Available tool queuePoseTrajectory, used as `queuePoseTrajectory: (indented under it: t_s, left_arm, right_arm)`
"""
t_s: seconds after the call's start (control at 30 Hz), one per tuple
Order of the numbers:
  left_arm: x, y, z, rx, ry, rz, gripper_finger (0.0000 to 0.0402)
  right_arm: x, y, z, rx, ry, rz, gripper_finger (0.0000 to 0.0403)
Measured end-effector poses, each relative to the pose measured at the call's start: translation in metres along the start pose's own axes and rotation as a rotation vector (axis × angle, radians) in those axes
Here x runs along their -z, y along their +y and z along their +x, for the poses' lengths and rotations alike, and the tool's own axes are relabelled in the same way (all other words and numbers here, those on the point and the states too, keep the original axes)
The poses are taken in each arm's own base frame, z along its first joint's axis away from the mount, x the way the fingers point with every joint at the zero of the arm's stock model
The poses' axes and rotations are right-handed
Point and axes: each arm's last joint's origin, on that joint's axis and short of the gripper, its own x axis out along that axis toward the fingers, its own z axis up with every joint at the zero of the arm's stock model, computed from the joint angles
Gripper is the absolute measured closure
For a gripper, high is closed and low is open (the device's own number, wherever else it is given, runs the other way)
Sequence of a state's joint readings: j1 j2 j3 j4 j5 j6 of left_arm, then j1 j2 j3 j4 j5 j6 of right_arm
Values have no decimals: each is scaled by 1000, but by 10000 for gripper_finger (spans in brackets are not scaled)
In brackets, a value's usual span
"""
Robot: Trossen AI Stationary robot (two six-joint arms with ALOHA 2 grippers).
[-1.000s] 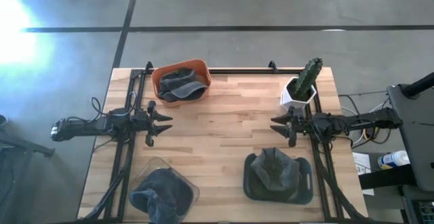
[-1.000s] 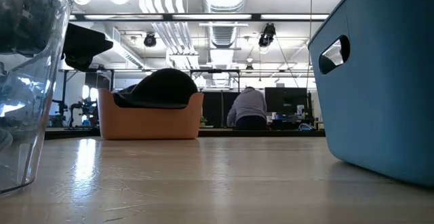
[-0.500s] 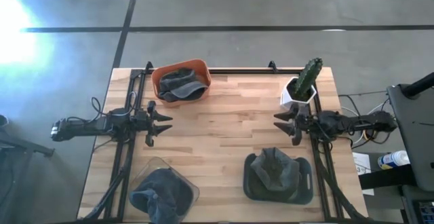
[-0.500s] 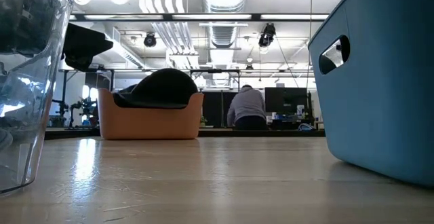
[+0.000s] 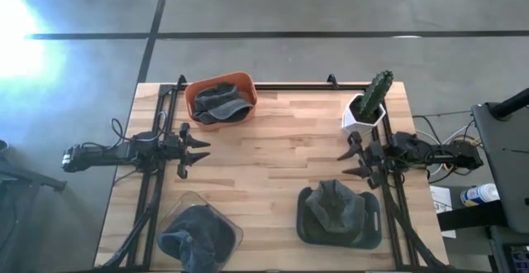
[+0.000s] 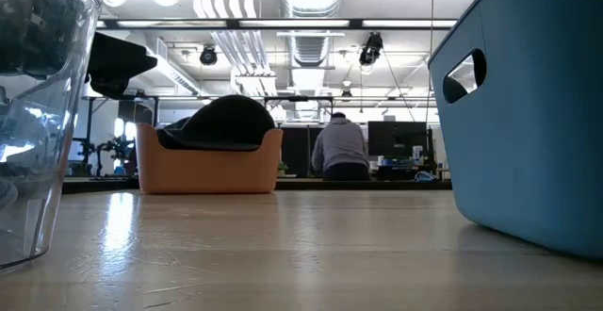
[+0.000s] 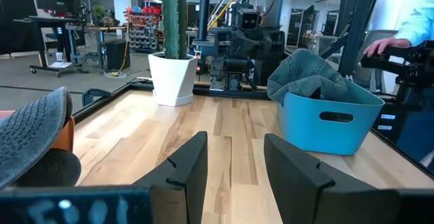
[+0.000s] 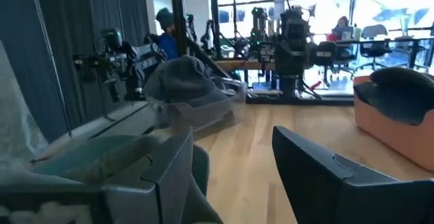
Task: Pick & Place hat
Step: Return to Home Position
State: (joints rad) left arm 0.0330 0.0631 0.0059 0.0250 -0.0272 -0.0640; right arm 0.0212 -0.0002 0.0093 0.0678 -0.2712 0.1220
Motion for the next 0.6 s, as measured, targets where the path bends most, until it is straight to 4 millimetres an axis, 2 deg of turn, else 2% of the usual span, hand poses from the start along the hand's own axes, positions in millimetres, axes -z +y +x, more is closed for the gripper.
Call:
queuePoseTrajectory:
  t_s: [0.6]
  left_arm:
    - [0,0,0,0,0,0,262]
  right_arm:
    - [6,-2,3,16,64,18,204]
